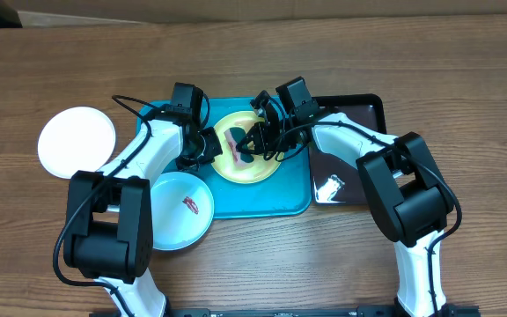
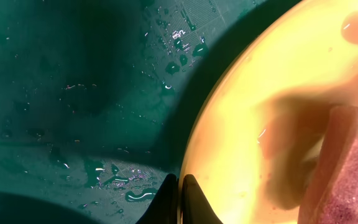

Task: Clean dirty plates on tray and stack at the side
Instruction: 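Scrub the yellow plate's sauce with the sponge while the left gripper holds it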

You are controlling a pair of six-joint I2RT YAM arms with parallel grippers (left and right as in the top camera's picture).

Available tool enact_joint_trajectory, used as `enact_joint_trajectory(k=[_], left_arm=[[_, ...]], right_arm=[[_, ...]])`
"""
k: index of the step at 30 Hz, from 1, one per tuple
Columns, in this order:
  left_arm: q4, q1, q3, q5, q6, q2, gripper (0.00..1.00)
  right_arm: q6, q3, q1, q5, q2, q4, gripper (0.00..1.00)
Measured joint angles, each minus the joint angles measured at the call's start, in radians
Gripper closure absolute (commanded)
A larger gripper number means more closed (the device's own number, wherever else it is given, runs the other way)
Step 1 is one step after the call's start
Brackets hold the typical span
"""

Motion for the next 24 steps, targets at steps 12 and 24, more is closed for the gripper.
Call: enact_joint_trajectory(k=[12, 24], left_arm=[[0.000, 0.000, 0.000, 0.000, 0.000, 0.000, 0.96], [0.000, 0.000, 0.000, 0.000, 0.000, 0.000, 0.96]], right_arm=[[0.012, 0.000, 0.000, 0.048, 0.000, -0.007, 0.96], [0.014, 0.000, -0.011, 0.110, 0.000, -0.043, 0.96]])
